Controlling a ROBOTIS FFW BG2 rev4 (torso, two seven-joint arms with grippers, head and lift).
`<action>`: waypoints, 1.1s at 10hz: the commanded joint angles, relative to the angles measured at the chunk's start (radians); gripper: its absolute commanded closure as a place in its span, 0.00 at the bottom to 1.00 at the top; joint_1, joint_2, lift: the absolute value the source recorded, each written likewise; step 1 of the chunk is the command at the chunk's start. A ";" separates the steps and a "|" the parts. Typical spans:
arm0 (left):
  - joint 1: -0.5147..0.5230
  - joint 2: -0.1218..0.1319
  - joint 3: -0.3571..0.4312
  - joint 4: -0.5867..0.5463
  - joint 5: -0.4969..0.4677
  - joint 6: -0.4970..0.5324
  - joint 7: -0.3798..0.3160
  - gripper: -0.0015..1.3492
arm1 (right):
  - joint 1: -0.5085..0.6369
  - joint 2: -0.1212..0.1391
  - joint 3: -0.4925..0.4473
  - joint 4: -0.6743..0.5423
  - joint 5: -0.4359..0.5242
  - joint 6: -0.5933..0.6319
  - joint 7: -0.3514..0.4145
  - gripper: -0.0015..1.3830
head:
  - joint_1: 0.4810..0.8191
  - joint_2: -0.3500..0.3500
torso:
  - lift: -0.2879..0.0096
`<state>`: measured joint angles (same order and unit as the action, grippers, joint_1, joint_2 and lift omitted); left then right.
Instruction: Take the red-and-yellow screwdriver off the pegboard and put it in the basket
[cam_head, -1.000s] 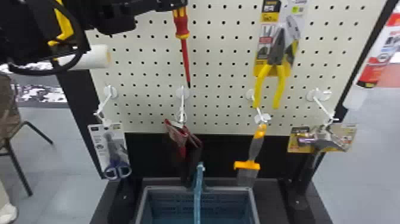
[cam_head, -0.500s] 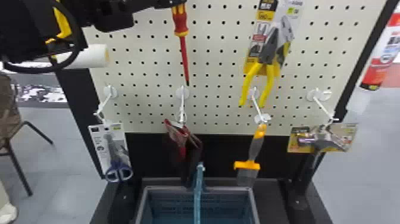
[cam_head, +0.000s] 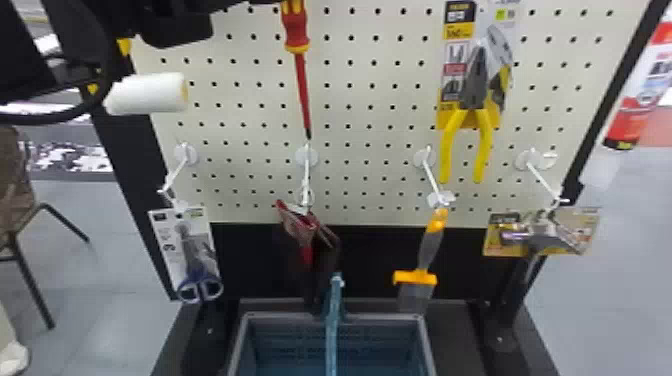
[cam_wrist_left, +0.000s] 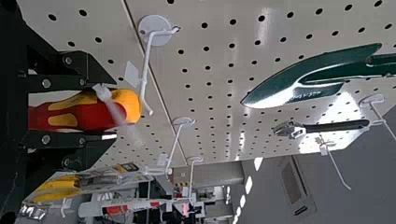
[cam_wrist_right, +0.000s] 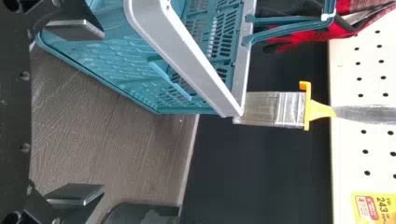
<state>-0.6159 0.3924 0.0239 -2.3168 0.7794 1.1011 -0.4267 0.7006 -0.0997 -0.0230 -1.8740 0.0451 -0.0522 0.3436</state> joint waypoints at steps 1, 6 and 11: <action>0.011 0.000 0.008 -0.009 0.009 0.002 0.002 0.87 | 0.000 -0.002 0.000 0.000 0.001 0.000 0.000 0.10 | 0.20 0.50 | 0.63; 0.122 -0.013 0.090 -0.085 0.047 0.003 0.034 0.87 | 0.004 -0.002 0.000 -0.002 0.001 0.000 0.000 0.10 | 0.20 0.50 | 0.63; 0.324 -0.099 0.231 -0.161 0.077 -0.010 0.069 0.87 | 0.004 0.000 0.000 -0.010 0.007 0.006 0.000 0.10 | 0.20 0.50 | 0.63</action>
<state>-0.3181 0.3044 0.2358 -2.4672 0.8542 1.0925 -0.3566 0.7048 -0.0997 -0.0230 -1.8835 0.0517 -0.0461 0.3436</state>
